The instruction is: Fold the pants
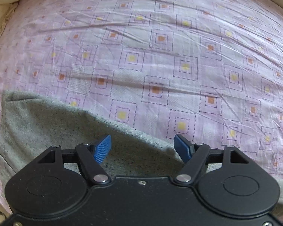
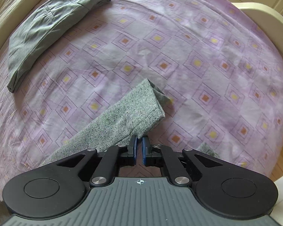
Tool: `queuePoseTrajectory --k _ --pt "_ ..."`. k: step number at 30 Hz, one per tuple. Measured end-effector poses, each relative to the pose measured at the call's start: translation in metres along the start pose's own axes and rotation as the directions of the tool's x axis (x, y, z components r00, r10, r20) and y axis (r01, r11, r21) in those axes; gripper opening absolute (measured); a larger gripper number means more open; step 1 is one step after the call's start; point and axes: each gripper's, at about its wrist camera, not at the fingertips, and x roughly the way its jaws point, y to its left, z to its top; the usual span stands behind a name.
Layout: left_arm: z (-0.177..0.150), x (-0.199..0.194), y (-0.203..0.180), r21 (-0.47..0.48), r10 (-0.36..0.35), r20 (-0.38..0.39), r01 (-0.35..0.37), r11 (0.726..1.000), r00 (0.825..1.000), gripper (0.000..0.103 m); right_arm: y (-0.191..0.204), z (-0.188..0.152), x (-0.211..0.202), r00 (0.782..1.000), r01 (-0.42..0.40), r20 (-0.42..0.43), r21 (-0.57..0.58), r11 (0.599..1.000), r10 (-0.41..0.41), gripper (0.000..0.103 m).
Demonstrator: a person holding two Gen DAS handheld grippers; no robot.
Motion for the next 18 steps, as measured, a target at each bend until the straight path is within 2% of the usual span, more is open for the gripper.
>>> queuePoseTrajectory --k 7,11,12,14,15,18 --pt "-0.001 0.033 -0.009 -0.062 0.017 -0.123 -0.025 0.998 0.992 0.077 -0.008 -0.011 -0.005 0.998 -0.050 0.022 0.000 0.999 0.050 0.006" --pt "0.000 0.035 -0.007 -0.110 0.004 -0.146 -0.020 0.994 0.989 0.076 -0.010 -0.009 -0.014 0.997 -0.063 0.049 -0.005 0.998 0.064 0.005" --pt "0.000 0.036 -0.007 -0.111 -0.008 -0.146 -0.008 0.994 0.989 0.069 -0.011 -0.008 -0.016 0.996 -0.068 0.056 -0.007 0.998 0.068 0.005" --pt "0.000 0.032 -0.008 -0.093 -0.060 -0.135 0.048 0.995 0.989 0.040 -0.013 -0.007 -0.019 0.995 -0.078 0.061 -0.006 0.997 0.078 0.005" --pt "-0.001 0.028 -0.010 -0.078 -0.051 -0.123 0.041 0.996 0.991 0.010 -0.015 -0.006 -0.019 0.994 -0.086 0.060 -0.003 0.996 0.086 0.005" --pt "-0.007 0.011 -0.012 -0.040 -0.043 -0.075 0.040 0.998 0.996 0.009 -0.020 -0.006 -0.020 0.993 -0.105 0.053 0.018 0.994 0.104 0.005"
